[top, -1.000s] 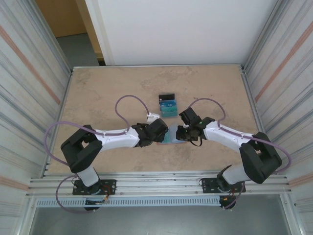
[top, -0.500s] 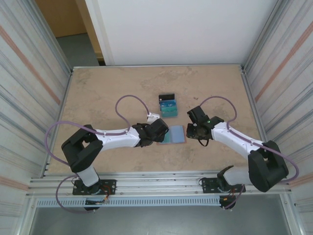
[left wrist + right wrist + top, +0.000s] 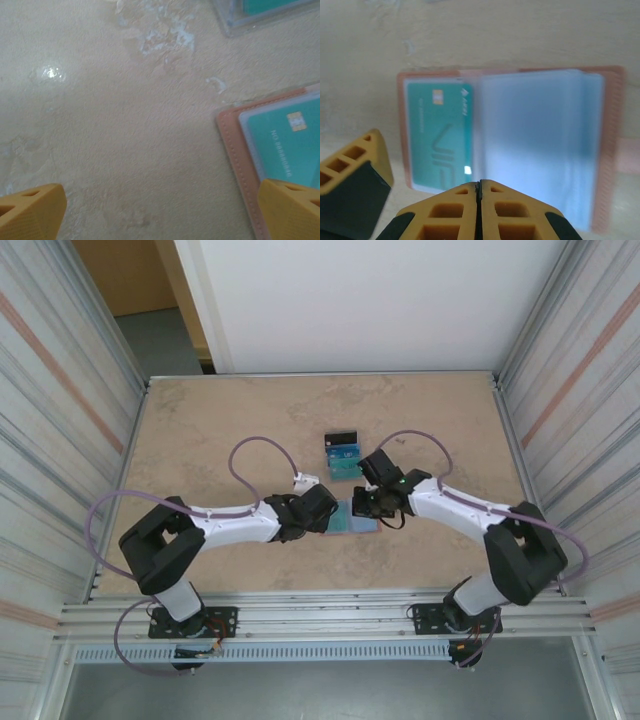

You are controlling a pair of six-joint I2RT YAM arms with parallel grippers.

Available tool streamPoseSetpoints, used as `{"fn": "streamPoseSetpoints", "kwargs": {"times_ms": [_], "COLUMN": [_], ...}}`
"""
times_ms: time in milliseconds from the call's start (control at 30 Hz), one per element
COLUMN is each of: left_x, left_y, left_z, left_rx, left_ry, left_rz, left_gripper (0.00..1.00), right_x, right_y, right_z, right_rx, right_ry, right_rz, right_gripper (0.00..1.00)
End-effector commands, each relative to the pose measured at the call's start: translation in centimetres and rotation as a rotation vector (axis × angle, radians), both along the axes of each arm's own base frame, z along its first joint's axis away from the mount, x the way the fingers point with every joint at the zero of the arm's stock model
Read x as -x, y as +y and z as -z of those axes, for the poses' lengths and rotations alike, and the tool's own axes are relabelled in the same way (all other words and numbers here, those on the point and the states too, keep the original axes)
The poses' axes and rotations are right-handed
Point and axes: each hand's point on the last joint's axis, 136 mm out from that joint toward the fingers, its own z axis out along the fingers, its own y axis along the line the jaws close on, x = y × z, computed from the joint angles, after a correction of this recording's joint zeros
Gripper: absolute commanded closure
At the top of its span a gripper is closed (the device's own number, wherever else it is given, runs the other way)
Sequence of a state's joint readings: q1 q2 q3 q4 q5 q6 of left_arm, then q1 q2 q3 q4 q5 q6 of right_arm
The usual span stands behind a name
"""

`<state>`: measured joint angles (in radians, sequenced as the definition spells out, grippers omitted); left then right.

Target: Take the credit cards out of the card holder

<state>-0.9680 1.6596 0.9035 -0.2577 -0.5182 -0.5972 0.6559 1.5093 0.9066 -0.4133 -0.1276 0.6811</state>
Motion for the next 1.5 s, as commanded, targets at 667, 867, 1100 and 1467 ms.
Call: {"fn": "streamPoseSetpoints", "kwargs": {"times_ms": [667, 867, 1100, 1467], "left_x": [-0.3, -0.3, -0.2, -0.4], "left_y": [0.5, 1.2, 1.1, 0.3], "left_z": [2.1, 2.5, 2.8, 1.2], "left_rx": [-0.021, -0.037, -0.029, 0.016], "left_ry": [0.041, 0.053, 0.065, 0.046], "left_rz": [-0.01, -0.022, -0.016, 0.003], "left_gripper": [0.01, 0.01, 0.01, 0.01], "right_x": [-0.9, -0.6, -0.8, -1.1], "right_y": [0.9, 0.2, 0.4, 1.1], "right_z": [4.6, 5.6, 5.0, 1.9], "right_rx": [-0.026, -0.021, -0.045, -0.097], "right_ry": [0.146, 0.169, 0.153, 0.079], "right_rz": [0.035, 0.054, 0.058, 0.041], "right_gripper": [0.85, 0.83, 0.83, 0.81]}}
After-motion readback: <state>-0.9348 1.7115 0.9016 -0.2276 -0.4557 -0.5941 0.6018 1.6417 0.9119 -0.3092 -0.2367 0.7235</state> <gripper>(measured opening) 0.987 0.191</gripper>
